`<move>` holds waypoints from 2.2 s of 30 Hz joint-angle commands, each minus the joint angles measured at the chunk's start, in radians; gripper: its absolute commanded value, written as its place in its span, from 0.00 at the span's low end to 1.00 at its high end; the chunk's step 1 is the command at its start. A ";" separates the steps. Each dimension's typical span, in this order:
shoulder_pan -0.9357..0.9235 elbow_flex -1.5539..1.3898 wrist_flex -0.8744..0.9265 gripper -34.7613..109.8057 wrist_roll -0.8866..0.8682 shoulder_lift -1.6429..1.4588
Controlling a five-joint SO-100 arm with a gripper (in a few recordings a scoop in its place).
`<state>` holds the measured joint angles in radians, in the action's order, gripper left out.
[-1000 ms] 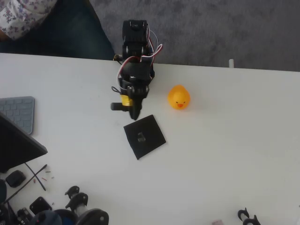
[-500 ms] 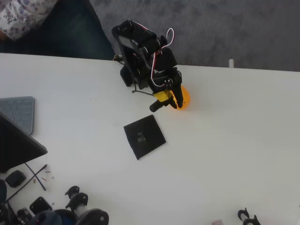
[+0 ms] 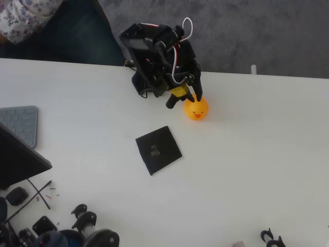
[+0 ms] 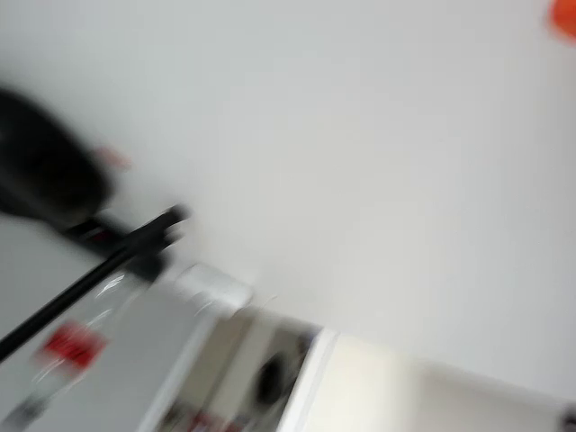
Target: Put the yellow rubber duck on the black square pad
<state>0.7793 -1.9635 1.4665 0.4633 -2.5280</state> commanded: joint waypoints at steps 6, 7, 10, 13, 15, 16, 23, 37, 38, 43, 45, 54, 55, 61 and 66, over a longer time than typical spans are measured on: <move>0.143 0.067 0.023 0.28 0.003 0.178; 0.158 0.077 0.026 0.28 -0.005 0.190; 0.206 0.091 0.028 0.28 -0.026 0.230; 0.250 0.091 0.025 0.28 -0.028 0.278; 0.282 0.091 0.023 0.28 -0.029 0.307; 0.298 0.091 0.025 0.28 -0.029 0.319; 0.336 0.092 0.021 0.28 -0.028 0.351; 0.334 0.077 0.035 0.39 -0.015 0.351; 0.334 0.077 0.035 0.40 -0.014 0.351; 0.325 0.074 0.034 0.42 -0.012 0.353; 0.325 0.058 0.034 0.42 -0.012 0.354; 0.324 -0.041 0.018 0.42 -0.025 0.374; 0.324 -0.040 0.017 0.42 -0.025 0.376; 0.322 -0.041 0.005 0.41 -0.018 0.502; 0.322 -0.048 -0.109 0.41 -0.026 0.604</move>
<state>1.0830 -2.0018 1.3867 0.4387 -1.9374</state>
